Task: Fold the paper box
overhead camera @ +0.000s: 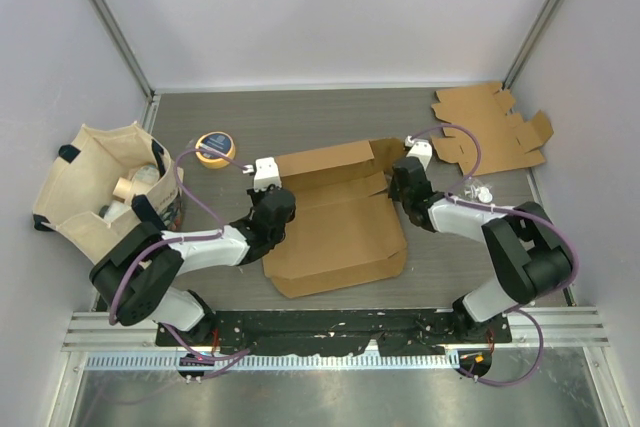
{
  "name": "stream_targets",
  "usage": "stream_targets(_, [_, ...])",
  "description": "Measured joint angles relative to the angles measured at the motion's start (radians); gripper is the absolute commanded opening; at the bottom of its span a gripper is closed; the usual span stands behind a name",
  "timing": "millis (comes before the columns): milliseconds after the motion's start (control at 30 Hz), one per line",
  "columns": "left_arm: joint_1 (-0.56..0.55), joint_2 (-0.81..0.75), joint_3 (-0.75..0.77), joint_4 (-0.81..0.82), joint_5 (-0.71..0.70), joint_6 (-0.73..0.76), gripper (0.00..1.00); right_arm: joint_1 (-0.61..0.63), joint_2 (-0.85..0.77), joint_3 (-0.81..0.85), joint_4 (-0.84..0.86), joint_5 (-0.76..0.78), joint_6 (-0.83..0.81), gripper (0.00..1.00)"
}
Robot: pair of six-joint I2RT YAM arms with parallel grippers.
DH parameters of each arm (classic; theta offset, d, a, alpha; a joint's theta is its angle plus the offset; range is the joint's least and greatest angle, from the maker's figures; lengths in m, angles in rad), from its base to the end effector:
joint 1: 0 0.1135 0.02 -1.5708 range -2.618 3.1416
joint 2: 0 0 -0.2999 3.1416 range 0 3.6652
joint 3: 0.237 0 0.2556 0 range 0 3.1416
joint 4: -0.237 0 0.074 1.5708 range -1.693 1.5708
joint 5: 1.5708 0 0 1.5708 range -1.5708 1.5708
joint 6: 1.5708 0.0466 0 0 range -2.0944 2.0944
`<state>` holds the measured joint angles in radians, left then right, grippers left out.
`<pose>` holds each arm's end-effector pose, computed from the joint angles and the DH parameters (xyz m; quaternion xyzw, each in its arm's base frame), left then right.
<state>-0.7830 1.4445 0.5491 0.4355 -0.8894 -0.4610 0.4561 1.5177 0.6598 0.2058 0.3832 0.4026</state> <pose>0.2219 -0.1698 0.2087 -0.1009 0.7935 0.0197 0.5999 0.2816 0.1188 0.1931 0.0609 0.8819 0.0260 0.4668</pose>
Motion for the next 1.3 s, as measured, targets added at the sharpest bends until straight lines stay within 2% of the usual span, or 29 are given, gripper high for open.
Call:
stream_targets(333, [0.0, -0.001, 0.0, -0.001, 0.004, -0.004, 0.0, -0.003, 0.114, 0.022, 0.169, 0.016, 0.026, 0.01])
stream_targets(700, [0.0, -0.005, 0.0, -0.008, 0.011, -0.011, 0.0, -0.005, 0.135, -0.007, 0.276, -0.008, 0.072, 0.02])
stream_targets(933, [0.0, -0.018, 0.0, -0.051, -0.011, -0.085, 0.0, -0.061, 0.029, -0.135, 0.299, -0.024, 0.159, 0.33])
stream_targets(1033, [0.0, -0.027, 0.003, -0.082, -0.02, -0.153, 0.0, -0.114, -0.06, -0.174, 0.266, -0.073, 0.221, 0.37])
stream_targets(1200, [0.002, -0.031, 0.002, -0.094, -0.027, -0.214, 0.0, -0.256, -0.176, -0.22, 0.267, -0.239, 0.346, 0.28])
stream_targets(1300, [0.003, -0.034, -0.004, -0.092, -0.027, -0.227, 0.0, -0.309, -0.163, -0.228, 0.306, -0.332, 0.388, 0.07])
